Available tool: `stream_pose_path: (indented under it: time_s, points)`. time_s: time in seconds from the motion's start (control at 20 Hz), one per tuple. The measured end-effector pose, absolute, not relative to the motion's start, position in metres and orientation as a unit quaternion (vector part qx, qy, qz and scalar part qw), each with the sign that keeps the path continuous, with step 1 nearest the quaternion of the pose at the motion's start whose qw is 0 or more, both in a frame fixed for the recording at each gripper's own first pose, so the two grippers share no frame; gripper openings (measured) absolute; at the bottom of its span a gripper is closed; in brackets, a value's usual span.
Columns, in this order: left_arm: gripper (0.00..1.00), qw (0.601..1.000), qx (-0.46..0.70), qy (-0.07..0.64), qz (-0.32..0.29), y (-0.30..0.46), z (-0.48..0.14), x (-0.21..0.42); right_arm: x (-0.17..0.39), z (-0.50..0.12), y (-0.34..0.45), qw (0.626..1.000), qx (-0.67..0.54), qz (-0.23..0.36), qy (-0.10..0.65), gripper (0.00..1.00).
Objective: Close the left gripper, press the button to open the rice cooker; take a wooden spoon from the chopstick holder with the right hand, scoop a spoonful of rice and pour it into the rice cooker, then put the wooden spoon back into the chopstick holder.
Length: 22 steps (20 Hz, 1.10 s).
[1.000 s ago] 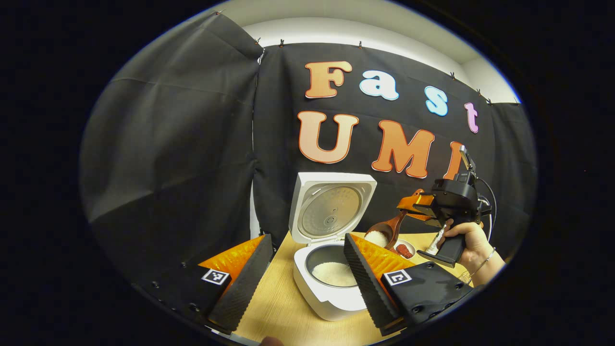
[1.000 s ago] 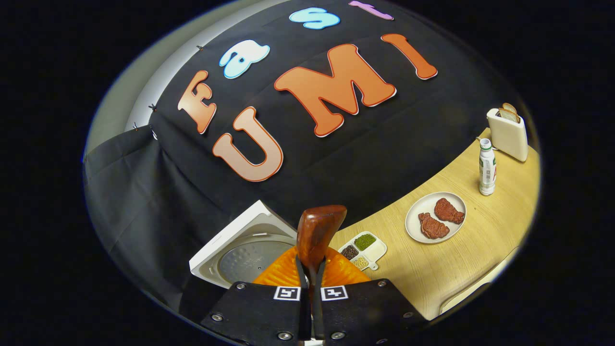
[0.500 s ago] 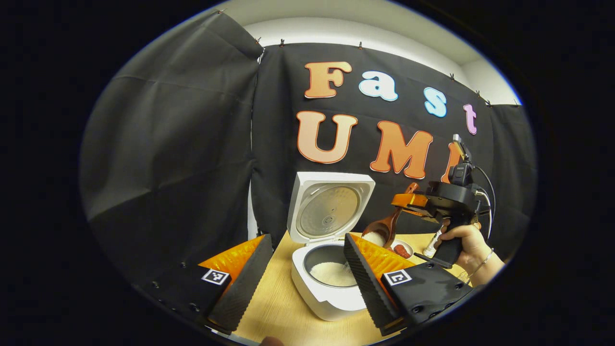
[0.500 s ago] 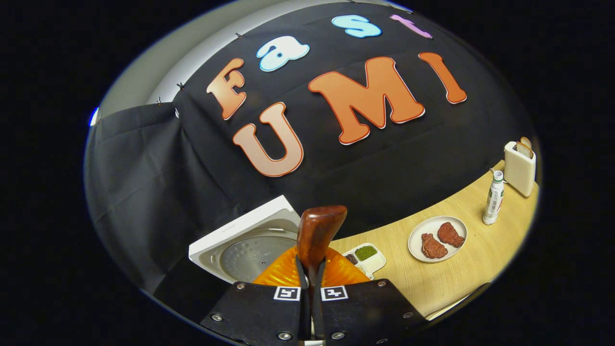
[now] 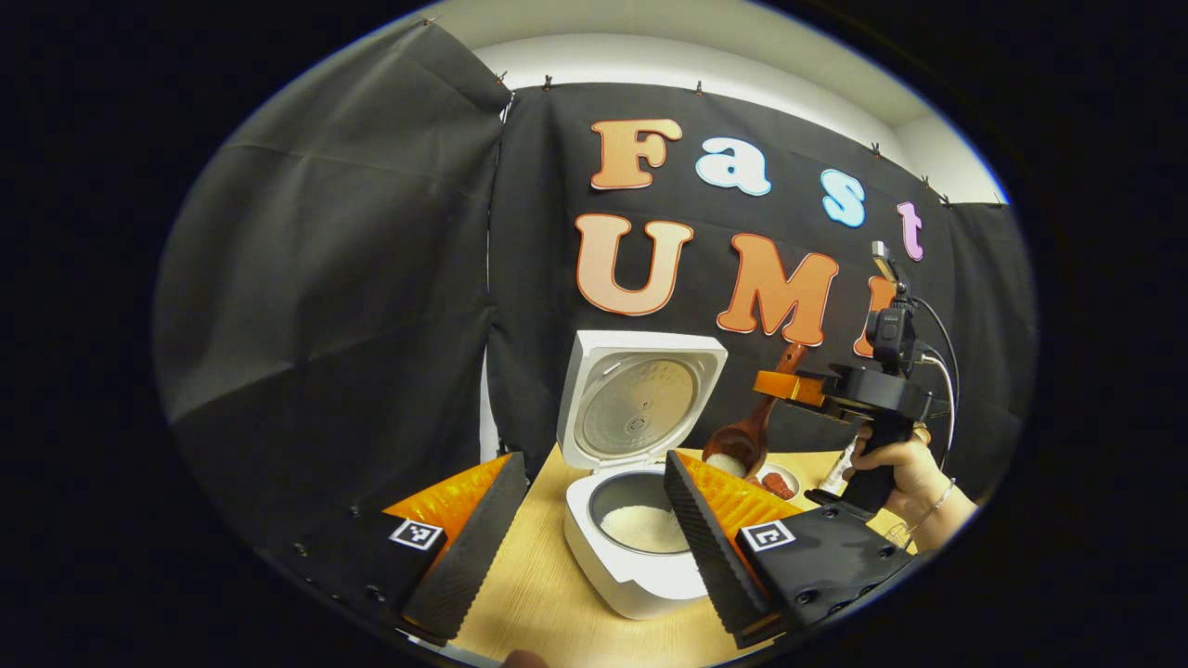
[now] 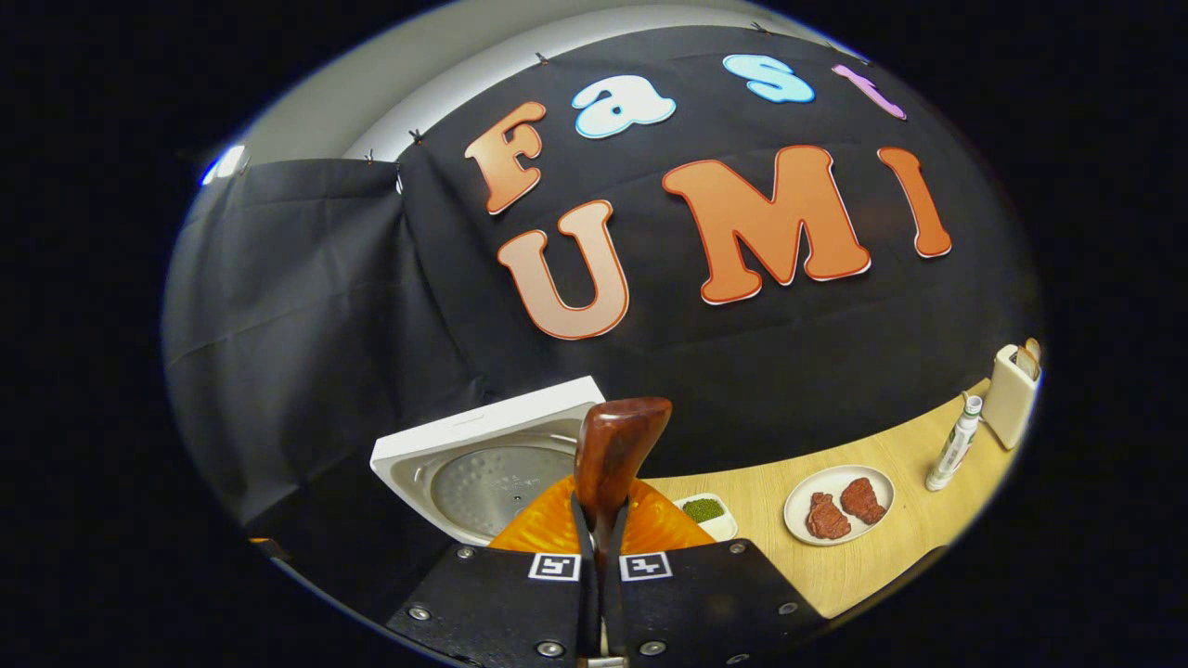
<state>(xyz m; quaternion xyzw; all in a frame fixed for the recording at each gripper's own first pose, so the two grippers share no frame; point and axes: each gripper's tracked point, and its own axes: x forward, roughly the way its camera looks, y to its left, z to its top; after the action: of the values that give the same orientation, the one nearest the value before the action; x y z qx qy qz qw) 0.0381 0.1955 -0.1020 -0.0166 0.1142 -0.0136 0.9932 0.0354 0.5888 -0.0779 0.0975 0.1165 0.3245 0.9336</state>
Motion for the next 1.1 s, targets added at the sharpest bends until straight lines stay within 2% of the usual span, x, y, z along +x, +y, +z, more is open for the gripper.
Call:
stream_pose_path:
  time_s: [0.65, 1.1]
  points:
    - [1.00, 0.993, -0.007, 0.121, -0.008, 0.193, -0.109, 0.036, 0.013, -0.073, 0.610, 0.924, -0.035, 0.379, 0.037, 0.01]
    - [1.00, 0.992, -0.003, 0.126, -0.003, 0.195, -0.112, 0.032, -0.008, -0.077, 0.631, 0.899, -0.118, 0.421, -0.018, 0.01]
